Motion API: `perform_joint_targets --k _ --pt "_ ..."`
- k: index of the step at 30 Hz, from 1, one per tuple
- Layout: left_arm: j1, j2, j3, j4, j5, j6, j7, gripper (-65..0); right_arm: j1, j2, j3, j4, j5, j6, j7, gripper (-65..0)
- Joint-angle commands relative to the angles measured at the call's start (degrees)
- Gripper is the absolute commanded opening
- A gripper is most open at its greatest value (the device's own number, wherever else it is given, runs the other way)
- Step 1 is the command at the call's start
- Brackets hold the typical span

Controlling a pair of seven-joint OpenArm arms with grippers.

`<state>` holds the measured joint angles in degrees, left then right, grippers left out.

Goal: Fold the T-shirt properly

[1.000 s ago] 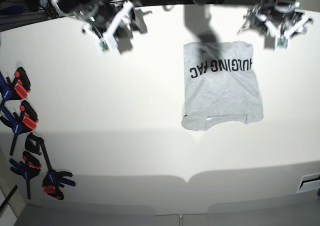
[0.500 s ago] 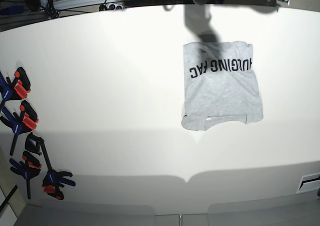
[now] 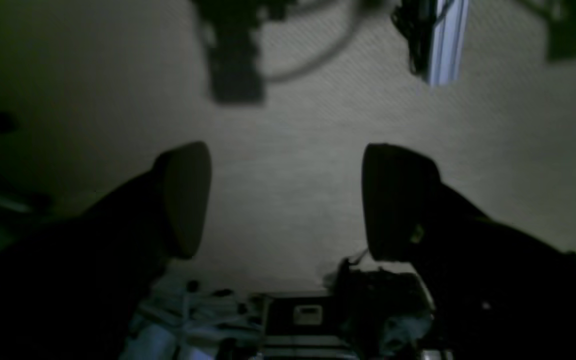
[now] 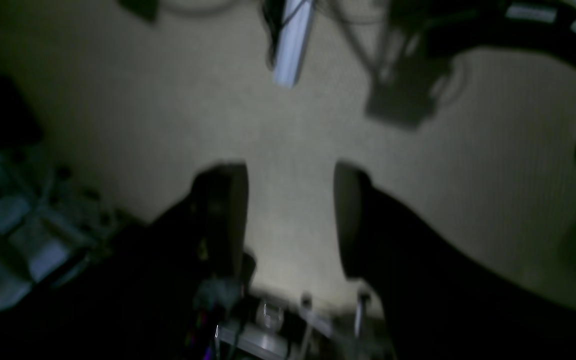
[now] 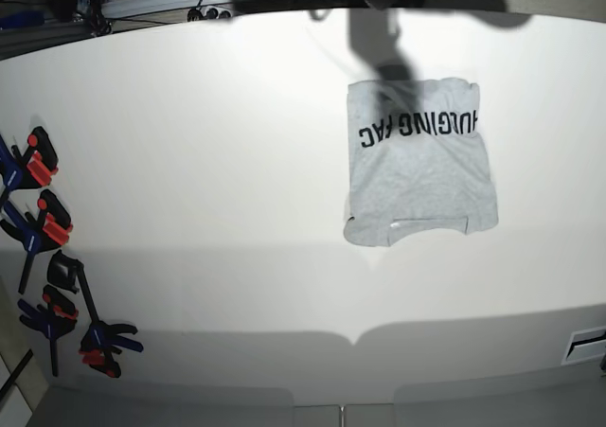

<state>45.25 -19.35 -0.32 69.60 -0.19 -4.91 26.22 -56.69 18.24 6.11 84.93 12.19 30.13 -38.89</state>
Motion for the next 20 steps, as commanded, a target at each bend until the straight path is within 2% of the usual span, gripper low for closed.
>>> perform_joint_targets --k 1,4,6,7,10,14,20 --pt "-1.88 0.42 0.09 -4.44 0.15 0.15 -3.26 -21.2 0.85 1.95 -1.95 -3.87 -0.09 -0.37 4.13 -38.5" --pt "-10.29 2.86 -0.07 -20.26 0.17 0.17 -16.72 -21.2 7.65 4.79 -9.44 -18.25 -0.24 -4.24 21.92 -38.5" --pt "-15.74 4.17 -0.07 -29.44 0.17 0.17 -20.2 -21.2 13.46 5.53 -14.47 -28.48 -0.24 -6.67 34.03 -38.5" --pt "-18.27 4.66 -0.07 -33.44 0.15 0.2 -20.24 -21.2 16.7 5.53 -16.83 -33.64 -0.26 -7.74 37.9 -38.5" --pt "-24.63 5.97 -0.07 -43.78 0.15 0.22 -19.87 -21.2 26.73 4.85 -23.32 -49.64 -0.24 -10.08 41.38 -38.5" --pt "-28.3 6.14 -0.07 -49.11 0.13 0.22 -19.82 -21.2 35.45 3.21 -28.74 -63.87 -0.22 -10.27 41.99 -38.5" --pt "-28.44 6.45 -0.07 -48.52 0.13 0.2 -20.04 -21.2 40.44 3.3 -32.52 -67.3 -0.2 -10.27 43.87 -38.5"
